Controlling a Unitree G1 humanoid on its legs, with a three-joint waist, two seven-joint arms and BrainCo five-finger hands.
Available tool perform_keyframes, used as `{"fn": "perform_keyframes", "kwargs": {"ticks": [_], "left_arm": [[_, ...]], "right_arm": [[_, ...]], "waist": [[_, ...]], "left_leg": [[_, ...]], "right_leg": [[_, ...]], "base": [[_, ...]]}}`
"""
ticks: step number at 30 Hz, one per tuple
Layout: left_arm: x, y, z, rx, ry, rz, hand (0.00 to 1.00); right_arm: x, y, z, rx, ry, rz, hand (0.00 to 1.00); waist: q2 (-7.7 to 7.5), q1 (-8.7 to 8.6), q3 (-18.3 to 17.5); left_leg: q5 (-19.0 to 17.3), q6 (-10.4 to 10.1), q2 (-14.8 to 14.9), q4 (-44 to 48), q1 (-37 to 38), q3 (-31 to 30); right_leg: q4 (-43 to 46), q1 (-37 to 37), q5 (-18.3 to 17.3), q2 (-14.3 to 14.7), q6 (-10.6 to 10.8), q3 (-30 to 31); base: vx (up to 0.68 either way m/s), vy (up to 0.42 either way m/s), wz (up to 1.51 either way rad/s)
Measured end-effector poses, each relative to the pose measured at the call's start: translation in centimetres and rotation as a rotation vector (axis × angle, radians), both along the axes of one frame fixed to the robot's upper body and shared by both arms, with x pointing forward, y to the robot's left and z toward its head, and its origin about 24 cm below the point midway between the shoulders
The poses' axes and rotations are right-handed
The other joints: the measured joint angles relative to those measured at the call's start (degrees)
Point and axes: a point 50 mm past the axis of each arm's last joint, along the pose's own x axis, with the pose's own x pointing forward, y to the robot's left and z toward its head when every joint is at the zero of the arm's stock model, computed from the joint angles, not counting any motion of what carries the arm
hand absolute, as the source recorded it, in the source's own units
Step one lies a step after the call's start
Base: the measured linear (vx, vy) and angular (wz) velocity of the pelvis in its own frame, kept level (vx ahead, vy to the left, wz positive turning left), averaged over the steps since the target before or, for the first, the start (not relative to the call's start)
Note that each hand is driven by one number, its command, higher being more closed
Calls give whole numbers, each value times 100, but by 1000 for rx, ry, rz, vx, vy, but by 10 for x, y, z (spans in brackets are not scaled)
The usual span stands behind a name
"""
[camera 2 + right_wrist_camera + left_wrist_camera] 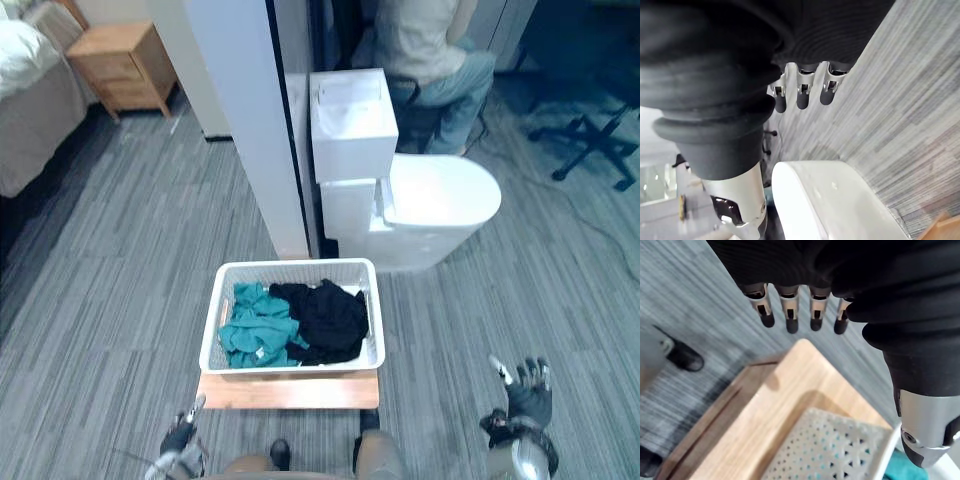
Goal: Pick up the laundry basket with both hands and put the clothes into the washing machine.
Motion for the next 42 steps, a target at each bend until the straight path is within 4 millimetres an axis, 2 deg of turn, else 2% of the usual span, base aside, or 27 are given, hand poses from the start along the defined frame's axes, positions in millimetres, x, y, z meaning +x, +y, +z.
{"fn": "perform_keyframes", "kwargs": {"ticks": [3,4,5,8,12,15,19,24,28,34,37,42], "left_arm": [[33,6,16,49,-76,-50,0],[50,9,26,82,-113,-78,0],[57,10,30,93,-130,-90,0],[102,17,62,180,-236,-145,0],[135,16,90,264,-316,-203,0],[148,10,102,300,-345,-229,0],[157,4,107,344,-336,-285,0],[170,2,122,455,-351,-358,0],[176,-1,129,515,-354,-399,0],[194,-4,148,651,-361,-473,0],[204,-6,159,677,-377,-477,0],[210,-5,169,719,-390,-478,0]], "right_arm": [[27,-8,23,-72,-61,50,0],[42,-9,29,-90,-69,86,0],[47,-9,29,-91,-67,97,0],[79,6,27,-76,-42,199,0],[97,21,24,-53,-21,267,0],[105,26,25,-71,-2,302,0],[115,33,25,-98,33,350,0],[136,55,35,-131,17,447,0],[150,66,43,-141,5,486,0],[180,94,79,-206,-88,574,0],[190,104,87,-233,-95,601,0],[195,113,94,-264,-106,632,0]], "waist": [[6,2,161],[7,2,311],[7,2,360],[12,5,631],[19,-3,969],[19,-12,1110],[-2,-19,1239],[-14,-19,1439],[-31,-14,1462],[-57,3,1543],[-66,8,1577],[-105,8,1608]], "left_leg": [[20,-21,1,96,-155,-4],[22,-24,-4,117,-165,-9],[22,-24,-9,126,-176,-13],[34,-28,-47,200,-366,-36],[46,-26,-108,308,-505,-111],[72,-15,-142,361,-648,-140],[100,23,-185,424,-763,-165],[126,56,-254,541,-971,-182],[129,62,-284,596,-1087,-193],[137,72,-315,697,-1278,-207],[138,75,-330,738,-1387,-239],[138,75,-329,781,-1474,-264]], "right_leg": [[-12,-163,86,9,-17,28],[-16,-168,115,11,-20,53],[-18,-176,123,10,-19,59],[-112,-294,268,-6,-17,96],[-229,-315,393,-41,-3,100],[-367,-361,514,-73,17,101],[-542,-360,668,-83,28,103],[-863,-352,934,-83,39,118],[-1046,-340,1072,-99,52,119],[-1330,-343,1285,-116,72,117],[-1423,-362,1334,-129,86,96],[-1451,-412,1354,-125,80,76]], "base": [[26,0,-1],[0,0,0],[0,0,0],[-11,10,-1],[-59,25,3],[-60,33,3],[-51,20,2],[-58,11,1],[-33,13,2],[-2,1,1],[-9,0,6],[2,-1,2]]}}
